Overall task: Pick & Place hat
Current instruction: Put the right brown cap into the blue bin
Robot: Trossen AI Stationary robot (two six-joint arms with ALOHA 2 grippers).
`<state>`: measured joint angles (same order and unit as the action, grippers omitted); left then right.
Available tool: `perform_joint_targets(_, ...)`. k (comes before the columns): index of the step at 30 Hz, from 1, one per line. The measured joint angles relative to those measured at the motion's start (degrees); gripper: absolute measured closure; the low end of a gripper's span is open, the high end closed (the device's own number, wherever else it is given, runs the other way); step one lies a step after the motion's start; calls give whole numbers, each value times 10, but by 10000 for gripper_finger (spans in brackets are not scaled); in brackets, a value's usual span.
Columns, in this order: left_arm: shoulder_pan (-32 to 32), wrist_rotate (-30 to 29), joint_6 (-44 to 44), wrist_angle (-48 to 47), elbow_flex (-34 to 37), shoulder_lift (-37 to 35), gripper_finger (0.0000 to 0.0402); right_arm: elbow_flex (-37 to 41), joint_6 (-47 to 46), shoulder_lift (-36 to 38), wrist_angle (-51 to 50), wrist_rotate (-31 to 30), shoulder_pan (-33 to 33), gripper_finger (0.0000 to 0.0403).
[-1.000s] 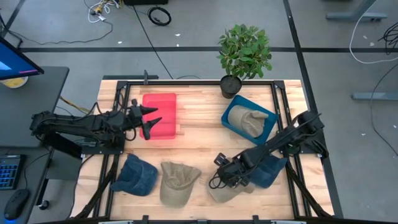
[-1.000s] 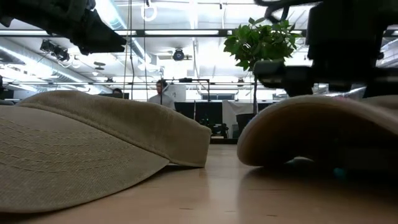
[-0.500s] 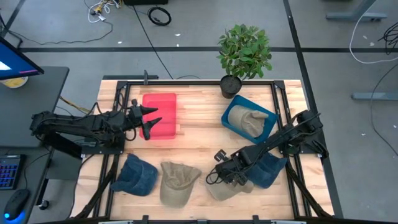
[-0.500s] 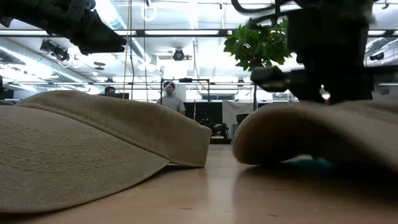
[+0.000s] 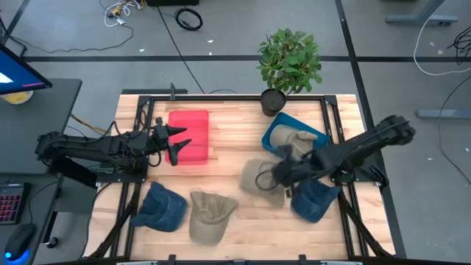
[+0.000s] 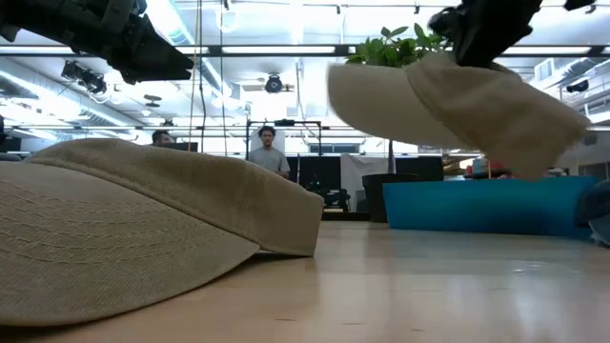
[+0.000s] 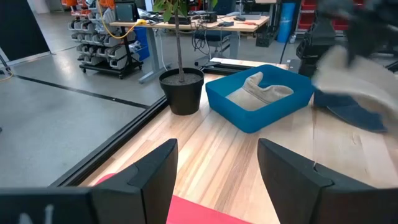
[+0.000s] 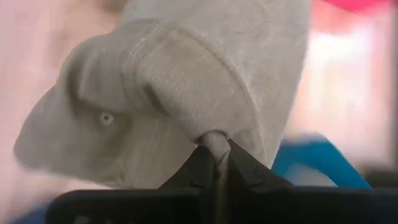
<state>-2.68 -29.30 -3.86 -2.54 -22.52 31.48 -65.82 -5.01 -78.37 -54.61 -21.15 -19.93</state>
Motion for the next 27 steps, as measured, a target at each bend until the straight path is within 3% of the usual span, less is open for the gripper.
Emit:
perform_joint_targets(8, 0, 0, 0, 0, 0, 0, 177, 0, -147, 100, -215, -107, 75, 387)
perform_joint_targets(13, 0, 0, 0, 0, 0, 0, 177, 0, -148, 130, -286, -128, 135, 387)
perform_joint_targets(20, 0, 0, 0, 0, 0, 0, 177, 9, -59, 132, -267, -127, 206, 387)
perform_joint_targets(27, 0, 0, 0, 0, 0, 0, 177, 111, 1, 132, -166, -84, 258, 387)
